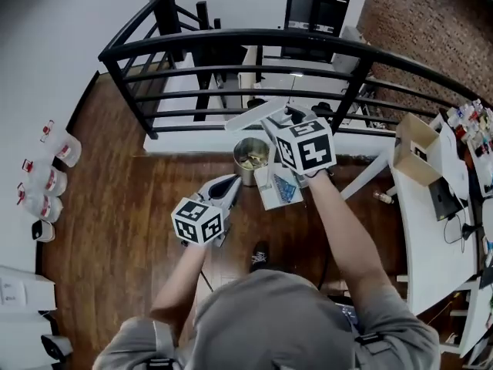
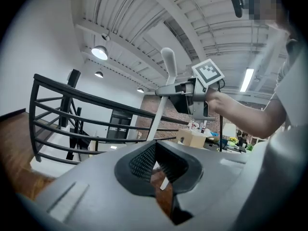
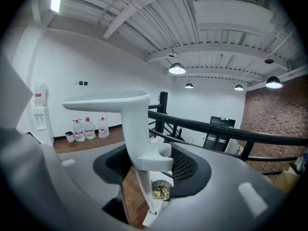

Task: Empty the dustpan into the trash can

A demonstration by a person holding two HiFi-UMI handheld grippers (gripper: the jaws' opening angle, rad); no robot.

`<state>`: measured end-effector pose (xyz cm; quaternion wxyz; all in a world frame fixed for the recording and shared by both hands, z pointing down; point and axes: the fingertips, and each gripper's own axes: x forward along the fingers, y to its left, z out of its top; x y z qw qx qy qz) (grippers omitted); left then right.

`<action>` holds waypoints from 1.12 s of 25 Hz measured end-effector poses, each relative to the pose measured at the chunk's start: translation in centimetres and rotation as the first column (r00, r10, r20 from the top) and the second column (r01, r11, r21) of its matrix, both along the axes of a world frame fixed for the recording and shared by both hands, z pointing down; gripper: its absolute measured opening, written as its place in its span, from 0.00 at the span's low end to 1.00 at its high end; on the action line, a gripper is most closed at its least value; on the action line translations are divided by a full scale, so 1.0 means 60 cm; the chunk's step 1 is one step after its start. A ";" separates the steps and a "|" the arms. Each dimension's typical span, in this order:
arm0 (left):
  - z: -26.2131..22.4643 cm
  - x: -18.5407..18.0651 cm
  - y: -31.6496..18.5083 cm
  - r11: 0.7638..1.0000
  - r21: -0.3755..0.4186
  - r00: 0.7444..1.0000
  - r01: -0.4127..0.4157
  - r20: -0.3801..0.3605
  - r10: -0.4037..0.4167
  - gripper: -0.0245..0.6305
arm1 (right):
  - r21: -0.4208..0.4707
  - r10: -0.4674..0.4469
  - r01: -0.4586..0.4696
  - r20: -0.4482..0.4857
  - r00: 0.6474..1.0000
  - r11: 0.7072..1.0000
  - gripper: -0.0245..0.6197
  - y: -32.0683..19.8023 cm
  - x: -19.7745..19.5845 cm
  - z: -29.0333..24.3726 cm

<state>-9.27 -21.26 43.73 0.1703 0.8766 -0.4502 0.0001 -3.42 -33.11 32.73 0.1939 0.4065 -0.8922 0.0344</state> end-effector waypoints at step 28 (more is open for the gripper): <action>0.024 -0.340 -0.342 0.998 -0.055 0.996 -0.031 -0.080 0.026 0.04 | -0.099 -0.040 0.039 -0.010 0.999 0.994 0.36 -0.349 -0.433 0.036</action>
